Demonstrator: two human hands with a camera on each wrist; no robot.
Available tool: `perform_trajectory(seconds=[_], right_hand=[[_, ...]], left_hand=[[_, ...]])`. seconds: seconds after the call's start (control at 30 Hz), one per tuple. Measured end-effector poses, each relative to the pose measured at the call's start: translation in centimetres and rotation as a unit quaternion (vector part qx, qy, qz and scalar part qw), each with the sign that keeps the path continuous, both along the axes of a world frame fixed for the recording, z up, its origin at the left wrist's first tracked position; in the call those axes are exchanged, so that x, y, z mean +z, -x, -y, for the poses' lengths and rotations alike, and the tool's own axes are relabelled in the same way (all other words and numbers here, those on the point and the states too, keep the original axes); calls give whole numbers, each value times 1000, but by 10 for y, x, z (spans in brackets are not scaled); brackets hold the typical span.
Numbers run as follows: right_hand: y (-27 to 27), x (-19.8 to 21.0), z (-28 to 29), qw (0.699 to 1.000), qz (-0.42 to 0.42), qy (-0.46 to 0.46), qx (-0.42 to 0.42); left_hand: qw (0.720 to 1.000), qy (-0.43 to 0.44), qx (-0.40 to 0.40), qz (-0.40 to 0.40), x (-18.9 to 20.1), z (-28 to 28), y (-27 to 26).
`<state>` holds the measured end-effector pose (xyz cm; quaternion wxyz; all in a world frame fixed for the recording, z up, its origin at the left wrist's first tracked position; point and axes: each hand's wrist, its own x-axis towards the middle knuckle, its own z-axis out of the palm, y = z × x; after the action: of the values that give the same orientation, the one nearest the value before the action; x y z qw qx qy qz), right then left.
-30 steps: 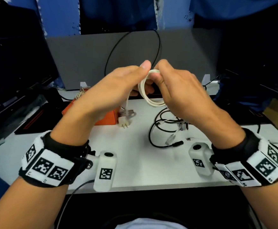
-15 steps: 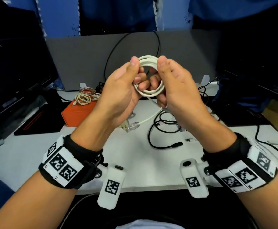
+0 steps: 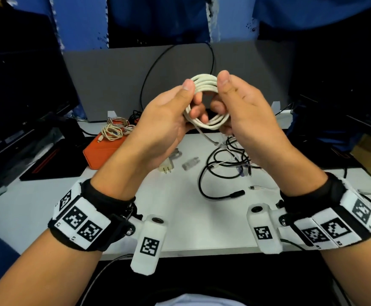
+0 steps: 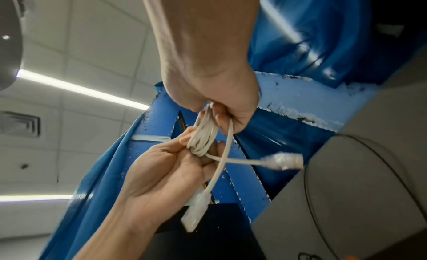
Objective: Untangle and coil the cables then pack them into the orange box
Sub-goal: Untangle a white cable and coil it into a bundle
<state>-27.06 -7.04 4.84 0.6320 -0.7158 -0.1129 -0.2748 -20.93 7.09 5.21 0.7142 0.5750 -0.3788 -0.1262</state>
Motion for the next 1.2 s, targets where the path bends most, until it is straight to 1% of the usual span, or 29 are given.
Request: perform_trajectory(seconds=[0.07, 0.13, 0.27, 0.3, 0.33, 0.4, 0.43, 0.5, 0.57, 0.63, 0.7, 0.83, 0.9, 0.97, 1.03, 1.07, 1.13, 1.2], right_hand=[[-3, -6, -3, 1000, 2, -15, -9], [-7, -13, -6, 1000, 14, -11, -22], [-11, -16, 0, 989, 8, 112, -100], [-12, -17, 3, 986, 5, 131, -108], [-13, -17, 5, 986, 1, 128, -106], [-15, -18, 5, 993, -9, 78, -94], [-15, -17, 3, 996, -18, 32, -82], [-14, -15, 0, 994, -45, -83, -46], [-12, -12, -1, 985, -62, -161, -4], [-12, -9, -3, 978, -65, -198, 28], [-11, -9, -3, 975, -64, -208, 45], [-8, -10, -7, 981, -70, -168, 63], [-7, -10, -8, 987, -78, -133, 42], [-8, -11, -8, 991, -81, -108, 14], [-10, -12, -6, 991, -77, -109, -4], [-10, -11, -5, 990, -70, -120, -4], [-9, -8, 0, 985, -53, -161, 37], [-7, -5, 2, 968, -51, -212, 123]], left_hand=[[999, 40, -6, -24, -2, 3, 0], [997, 58, -13, -44, -3, 5, 2], [999, 33, -5, -20, -1, 2, -4], [999, 26, -10, -20, 0, 1, -5], [999, 25, -18, -30, 2, -1, -6], [996, 34, -46, -64, 3, -1, -3], [994, 40, -63, -75, 3, -1, -1], [993, 54, -84, -67, -1, 2, 3], [994, 69, -82, -19, -5, 6, 8], [995, 71, -41, 55, -9, 10, 13], [991, 62, 15, 115, -10, 13, 17], [986, 63, 73, 134, -11, 13, 17], [987, 53, 79, 128, -11, 14, 16], [991, 47, 63, 107, -11, 14, 14], [995, 38, 38, 82, -10, 13, 9], [996, 29, 38, 79, -9, 12, 5], [995, 15, 54, 87, -9, 10, -7], [996, 22, 53, 70, -11, 7, -17]])
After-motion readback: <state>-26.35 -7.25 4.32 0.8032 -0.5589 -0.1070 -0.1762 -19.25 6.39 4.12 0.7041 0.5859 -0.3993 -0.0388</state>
